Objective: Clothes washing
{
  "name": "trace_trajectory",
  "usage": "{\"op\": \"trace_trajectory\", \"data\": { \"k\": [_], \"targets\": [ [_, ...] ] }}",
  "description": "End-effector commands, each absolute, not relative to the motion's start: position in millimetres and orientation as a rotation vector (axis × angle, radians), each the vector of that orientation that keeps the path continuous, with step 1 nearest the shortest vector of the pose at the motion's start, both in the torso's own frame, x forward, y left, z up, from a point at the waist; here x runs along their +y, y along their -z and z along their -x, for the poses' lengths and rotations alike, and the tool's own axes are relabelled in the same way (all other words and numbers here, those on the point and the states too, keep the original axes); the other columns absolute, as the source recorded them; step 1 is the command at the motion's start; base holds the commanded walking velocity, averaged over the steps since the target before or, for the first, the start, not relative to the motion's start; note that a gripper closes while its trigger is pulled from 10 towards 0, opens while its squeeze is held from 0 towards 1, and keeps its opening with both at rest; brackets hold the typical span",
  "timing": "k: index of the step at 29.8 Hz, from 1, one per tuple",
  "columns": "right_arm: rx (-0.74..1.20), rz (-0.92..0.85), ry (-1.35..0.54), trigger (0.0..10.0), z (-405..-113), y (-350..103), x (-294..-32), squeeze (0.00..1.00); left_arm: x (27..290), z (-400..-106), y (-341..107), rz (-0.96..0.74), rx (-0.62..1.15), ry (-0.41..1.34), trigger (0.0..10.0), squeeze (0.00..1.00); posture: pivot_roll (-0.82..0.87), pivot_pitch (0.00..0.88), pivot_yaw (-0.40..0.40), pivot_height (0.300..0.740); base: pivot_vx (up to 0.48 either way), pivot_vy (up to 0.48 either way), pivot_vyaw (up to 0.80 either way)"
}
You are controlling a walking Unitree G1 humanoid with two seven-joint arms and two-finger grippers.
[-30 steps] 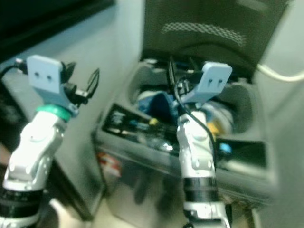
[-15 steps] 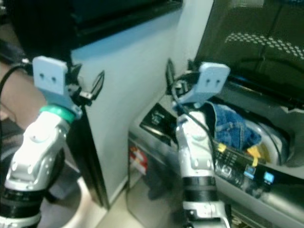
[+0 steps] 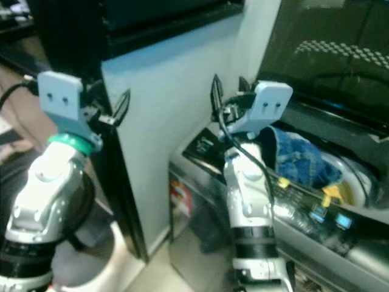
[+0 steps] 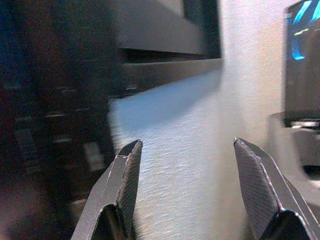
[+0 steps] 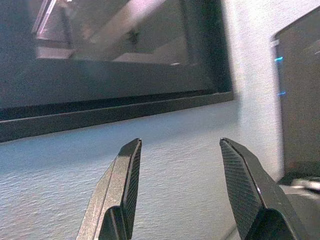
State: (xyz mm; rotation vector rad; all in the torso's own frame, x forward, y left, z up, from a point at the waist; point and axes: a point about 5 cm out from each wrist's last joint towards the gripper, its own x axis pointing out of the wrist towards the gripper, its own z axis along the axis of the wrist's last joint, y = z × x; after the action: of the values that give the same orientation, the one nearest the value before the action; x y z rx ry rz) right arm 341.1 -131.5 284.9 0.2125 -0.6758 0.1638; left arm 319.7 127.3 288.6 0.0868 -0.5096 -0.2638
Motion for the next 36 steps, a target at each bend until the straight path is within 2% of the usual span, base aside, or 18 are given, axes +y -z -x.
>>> {"op": "trace_trajectory", "data": {
  "k": [1,19,24,36],
  "targets": [
    [-0.678,-0.217,-0.173,10.0,-340.4,-284.1,-130.5,0.00,128.5,-320.6,-286.1,-0.083,-0.497,0.261,10.0,0.00,0.04,0.000,0.020,0.740,-0.326,0.000,0.00],
    [-0.681,-0.203,-0.200,10.0,-339.4,-283.5,-126.1,0.00,129.0,-320.9,-287.1,-0.087,-0.500,0.255,10.0,0.00,0.05,0.000,0.021,0.740,-0.319,0.000,0.13],
    [-0.676,-0.196,-0.235,10.0,-337.7,-281.8,-122.2,0.00,129.1,-321.0,-287.1,-0.088,-0.502,0.250,10.0,0.00,0.04,0.000,0.022,0.740,0.000,0.000,0.00],
    [-0.670,-0.173,-0.278,10.0,-336.8,-281.1,-117.7,0.00,128.2,-321.1,-287.5,-0.084,-0.502,0.251,10.0,0.00,0.04,0.000,0.020,0.740,0.000,0.000,0.78]
  ]
}}
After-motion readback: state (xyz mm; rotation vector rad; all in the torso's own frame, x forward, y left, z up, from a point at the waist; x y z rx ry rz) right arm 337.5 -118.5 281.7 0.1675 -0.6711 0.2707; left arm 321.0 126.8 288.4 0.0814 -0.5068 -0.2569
